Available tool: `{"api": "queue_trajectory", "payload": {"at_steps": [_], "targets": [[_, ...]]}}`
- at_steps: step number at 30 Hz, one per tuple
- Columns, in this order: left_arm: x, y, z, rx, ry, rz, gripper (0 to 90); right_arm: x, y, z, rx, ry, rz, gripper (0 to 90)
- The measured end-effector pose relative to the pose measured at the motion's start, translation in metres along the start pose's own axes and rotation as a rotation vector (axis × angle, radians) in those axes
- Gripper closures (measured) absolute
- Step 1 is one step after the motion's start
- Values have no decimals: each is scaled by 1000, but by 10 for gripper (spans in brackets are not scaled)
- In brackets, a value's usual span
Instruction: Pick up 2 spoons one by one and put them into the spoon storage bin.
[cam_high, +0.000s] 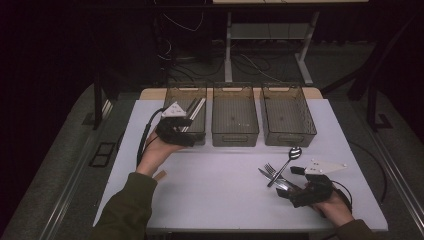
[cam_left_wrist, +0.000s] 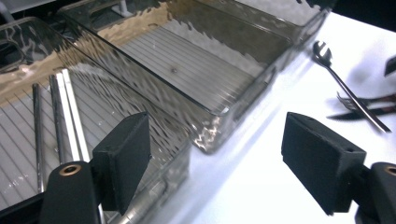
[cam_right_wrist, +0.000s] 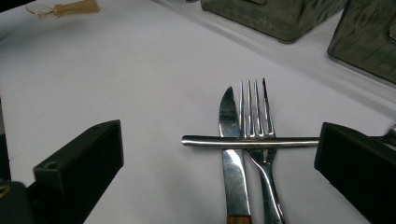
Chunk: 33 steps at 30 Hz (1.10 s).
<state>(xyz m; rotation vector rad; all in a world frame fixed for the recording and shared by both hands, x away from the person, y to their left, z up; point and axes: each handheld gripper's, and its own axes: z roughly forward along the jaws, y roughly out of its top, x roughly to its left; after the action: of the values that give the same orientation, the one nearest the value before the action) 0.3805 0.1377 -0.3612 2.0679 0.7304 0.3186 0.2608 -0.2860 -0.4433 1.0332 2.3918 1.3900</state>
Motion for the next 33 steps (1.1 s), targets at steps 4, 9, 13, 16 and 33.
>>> {"api": "queue_trajectory", "payload": {"at_steps": [4,9,13,16,33], "targets": [[-12,-11,-7,-19,-4,18,199,0,0,0,5,3,5,14],[-27,-28,-16,-25,-6,40,183,0,0,-1,-2,3,0,14],[-34,-42,-25,-17,-1,58,180,0,-1,-1,0,-1,-1,15],[-38,-53,-33,-2,3,70,180,0,-1,-2,0,-2,1,15],[-19,-105,-65,114,127,16,314,1,-1,-2,3,-4,-7,14]]}}
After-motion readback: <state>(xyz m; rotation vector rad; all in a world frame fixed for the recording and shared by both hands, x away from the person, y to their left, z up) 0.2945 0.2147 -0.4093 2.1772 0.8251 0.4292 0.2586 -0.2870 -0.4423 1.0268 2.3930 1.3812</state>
